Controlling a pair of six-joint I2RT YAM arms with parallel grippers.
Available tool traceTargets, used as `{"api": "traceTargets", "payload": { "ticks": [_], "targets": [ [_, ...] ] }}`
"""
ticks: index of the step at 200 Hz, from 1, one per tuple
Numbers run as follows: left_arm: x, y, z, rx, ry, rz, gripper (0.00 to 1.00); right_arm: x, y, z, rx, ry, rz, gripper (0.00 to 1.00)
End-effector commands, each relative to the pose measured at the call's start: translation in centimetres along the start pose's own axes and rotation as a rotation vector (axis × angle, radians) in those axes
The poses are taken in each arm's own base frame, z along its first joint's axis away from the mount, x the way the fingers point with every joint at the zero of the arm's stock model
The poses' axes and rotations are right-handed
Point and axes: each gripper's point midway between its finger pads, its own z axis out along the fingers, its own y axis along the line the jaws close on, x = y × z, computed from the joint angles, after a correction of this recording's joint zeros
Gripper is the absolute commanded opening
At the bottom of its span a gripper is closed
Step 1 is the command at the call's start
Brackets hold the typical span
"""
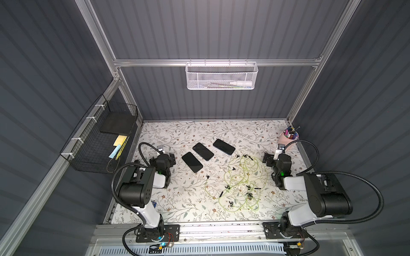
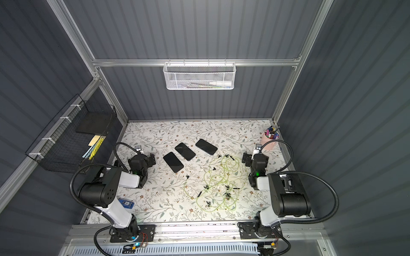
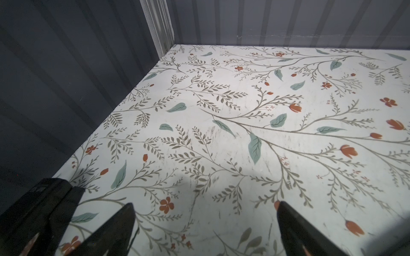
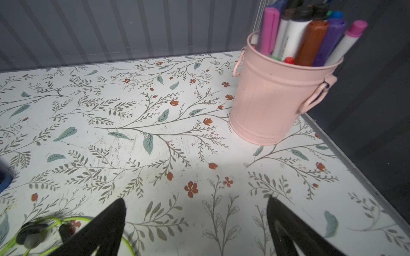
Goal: Plug wired earphones into phones
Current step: Pick up the wired earphone from the center of the board.
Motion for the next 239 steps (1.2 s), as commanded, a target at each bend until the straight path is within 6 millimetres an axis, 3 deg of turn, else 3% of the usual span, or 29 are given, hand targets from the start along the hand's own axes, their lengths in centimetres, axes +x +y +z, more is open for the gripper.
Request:
{"api": "traceTargets", "payload": {
  "ticks": [1, 23, 39, 66, 100, 113, 124, 146, 188, 239],
  "targets": [
    [-4.4, -0.1, -1.1, 0.001, -0.005, 0.025, 1.0, -4.0, 1.1, -1.0, 0.041, 0.042, -0.061, 0.99],
    [-10.0, 0.5, -3.3, -0.009, -0.035, -0.057, 1.0, -4.9, 3.1, -3.2, 0.035, 0.201, -0.05, 0.99],
    [-11.9, -0.5, -4.4, 0.053, 0.041, -0.156, 1.0, -4.8, 4.3, -5.5, 0.087, 0.31, -0.075, 0.99],
    [-11.1, -4.9, -6.1, 0.286, 0.197, -0.308, 1.0, -2.8, 7.6, -8.7, 0.081, 0.521, -0.019, 0.99],
    [-9.0, -8.7, -7.9, 0.433, 0.324, -0.379, 0.99, -1.2, 15.5, -10.5, -0.001, 0.624, -0.016, 0.95],
    [-8.7, -9.5, -8.5, 0.458, 0.335, -0.386, 0.99, -0.2, 18.2, -10.1, -0.032, 0.667, -0.017, 0.84],
    [-8.4, -10.1, -9.0, 0.477, 0.348, -0.391, 0.99, 0.7, 20.1, -9.5, -0.057, 0.709, 0.004, 0.65],
    [-7.8, -11.2, -9.9, 0.513, 0.374, -0.39, 0.99, 2.0, 22.5, -8.1, -0.078, 0.738, 0.046, 0.54],
    [-7.3, -11.8, -10.6, 0.538, 0.385, -0.391, 0.99, 2.9, 23.4, -4.6, -0.033, 0.753, 0.055, 0.44],
    [-7.3, -11.8, -10.3, 0.533, 0.382, -0.373, 0.99, 5.1, 23.5, -2.4, 0.0, 0.807, 0.064, 0.33]
  ]
}}
